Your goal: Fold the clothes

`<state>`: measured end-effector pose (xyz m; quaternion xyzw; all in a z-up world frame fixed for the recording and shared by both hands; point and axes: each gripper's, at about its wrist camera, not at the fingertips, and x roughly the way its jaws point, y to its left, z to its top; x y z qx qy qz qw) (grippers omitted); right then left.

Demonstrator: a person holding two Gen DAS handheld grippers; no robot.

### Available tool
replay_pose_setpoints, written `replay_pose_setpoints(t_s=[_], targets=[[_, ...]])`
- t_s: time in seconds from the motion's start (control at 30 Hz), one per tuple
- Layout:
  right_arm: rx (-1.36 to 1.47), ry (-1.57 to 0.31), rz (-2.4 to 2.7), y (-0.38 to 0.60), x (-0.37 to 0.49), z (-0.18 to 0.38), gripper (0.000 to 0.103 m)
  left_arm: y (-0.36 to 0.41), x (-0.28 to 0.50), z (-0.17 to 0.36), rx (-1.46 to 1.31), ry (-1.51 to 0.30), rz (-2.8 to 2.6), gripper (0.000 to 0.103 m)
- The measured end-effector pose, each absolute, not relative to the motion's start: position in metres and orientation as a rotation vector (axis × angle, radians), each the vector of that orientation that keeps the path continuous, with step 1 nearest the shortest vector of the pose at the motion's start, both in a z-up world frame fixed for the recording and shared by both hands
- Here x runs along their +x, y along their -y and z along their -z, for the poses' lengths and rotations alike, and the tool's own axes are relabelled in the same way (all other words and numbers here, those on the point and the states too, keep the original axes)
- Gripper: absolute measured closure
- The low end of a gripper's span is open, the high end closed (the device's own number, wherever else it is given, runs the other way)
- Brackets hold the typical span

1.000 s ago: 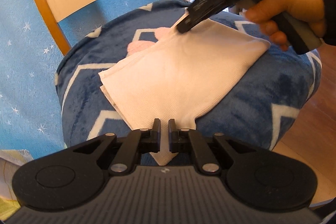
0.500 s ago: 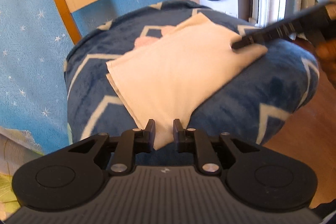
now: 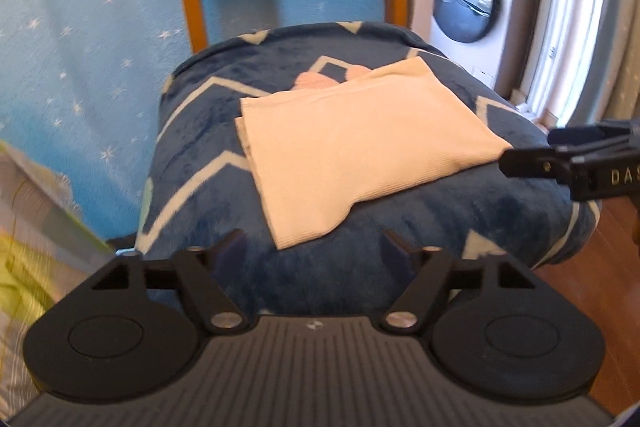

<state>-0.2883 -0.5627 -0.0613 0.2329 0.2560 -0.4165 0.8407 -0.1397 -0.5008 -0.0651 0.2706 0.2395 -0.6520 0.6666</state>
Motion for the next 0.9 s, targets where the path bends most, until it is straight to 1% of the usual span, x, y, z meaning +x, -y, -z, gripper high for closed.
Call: replay_pose_setpoints(t_s=[0.07, 0.13, 0.4, 0.6, 0.9], targets=[[0.493, -0.563, 0.882, 0.559, -0.286, 0.061, 0.002, 0.497, -0.137, 0.062, 0.58, -0.556, 1.448, 0.007], [0.484, -0.578, 0.886, 0.553, -0.284, 0.061, 0.0, 0.493, -0.135, 0.06, 0.554, -0.569, 1.437, 0.002], [0.453, -0.587, 0.948, 0.54, -0.28, 0.056, 0.0, 0.48, -0.136, 0.057, 0.507, -0.55, 1.404, 0.001], [0.418, -0.614, 0.973, 0.538, -0.278, 0.052, 0.0, 0.479, -0.137, 0.057, 0.476, -0.571, 1.41, 0.001], [0.473, -0.611, 0.982, 0.533, -0.29, 0.046, 0.0, 0.477, -0.149, 0.047, 0.46, -0.576, 1.439, 0.001]])
